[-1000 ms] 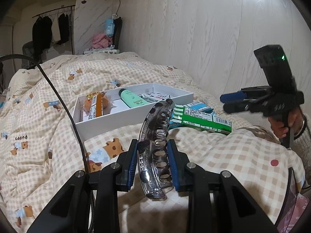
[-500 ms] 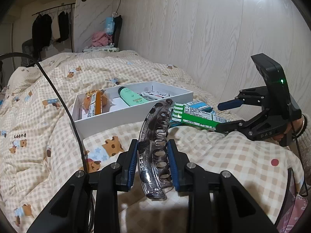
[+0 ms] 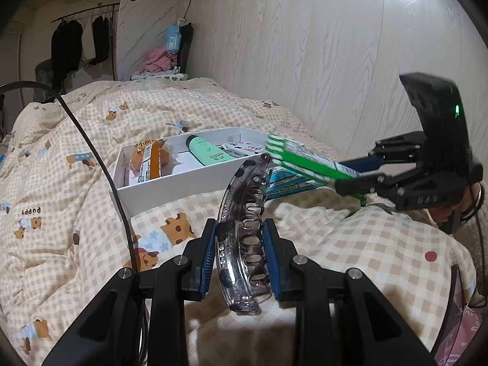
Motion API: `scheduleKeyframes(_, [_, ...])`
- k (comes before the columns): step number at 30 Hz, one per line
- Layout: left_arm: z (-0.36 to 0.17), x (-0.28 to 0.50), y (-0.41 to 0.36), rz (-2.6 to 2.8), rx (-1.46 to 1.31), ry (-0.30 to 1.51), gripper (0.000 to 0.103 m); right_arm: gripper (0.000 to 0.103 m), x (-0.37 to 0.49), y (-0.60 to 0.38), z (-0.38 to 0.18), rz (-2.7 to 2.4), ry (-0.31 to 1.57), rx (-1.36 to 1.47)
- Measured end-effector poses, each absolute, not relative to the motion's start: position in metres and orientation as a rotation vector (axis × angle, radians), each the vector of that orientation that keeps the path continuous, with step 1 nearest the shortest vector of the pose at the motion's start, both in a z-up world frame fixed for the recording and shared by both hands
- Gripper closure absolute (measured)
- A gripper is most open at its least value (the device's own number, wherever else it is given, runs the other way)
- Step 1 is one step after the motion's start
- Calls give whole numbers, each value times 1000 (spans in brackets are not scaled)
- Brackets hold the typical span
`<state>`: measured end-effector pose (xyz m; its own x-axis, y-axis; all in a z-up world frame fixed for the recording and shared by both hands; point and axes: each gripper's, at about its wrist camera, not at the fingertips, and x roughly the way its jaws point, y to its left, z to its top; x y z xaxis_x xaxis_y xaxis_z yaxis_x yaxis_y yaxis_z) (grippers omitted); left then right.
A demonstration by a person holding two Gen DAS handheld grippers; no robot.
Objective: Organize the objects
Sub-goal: 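Lift the green packet with the right gripper while the left carries the clip over the box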
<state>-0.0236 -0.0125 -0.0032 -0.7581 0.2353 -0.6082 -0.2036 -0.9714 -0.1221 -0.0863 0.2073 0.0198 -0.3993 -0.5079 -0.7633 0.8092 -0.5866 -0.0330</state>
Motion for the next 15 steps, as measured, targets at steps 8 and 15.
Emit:
scheduleKeyframes(8, [-2,-21,-20,2766,-914,-138,71,72,-100,183,25,-2059,236,954])
scheduleKeyframes(15, [-1,-19,-31,2768,-883,-227,71,72,-102,207,34,-2024,-80,945])
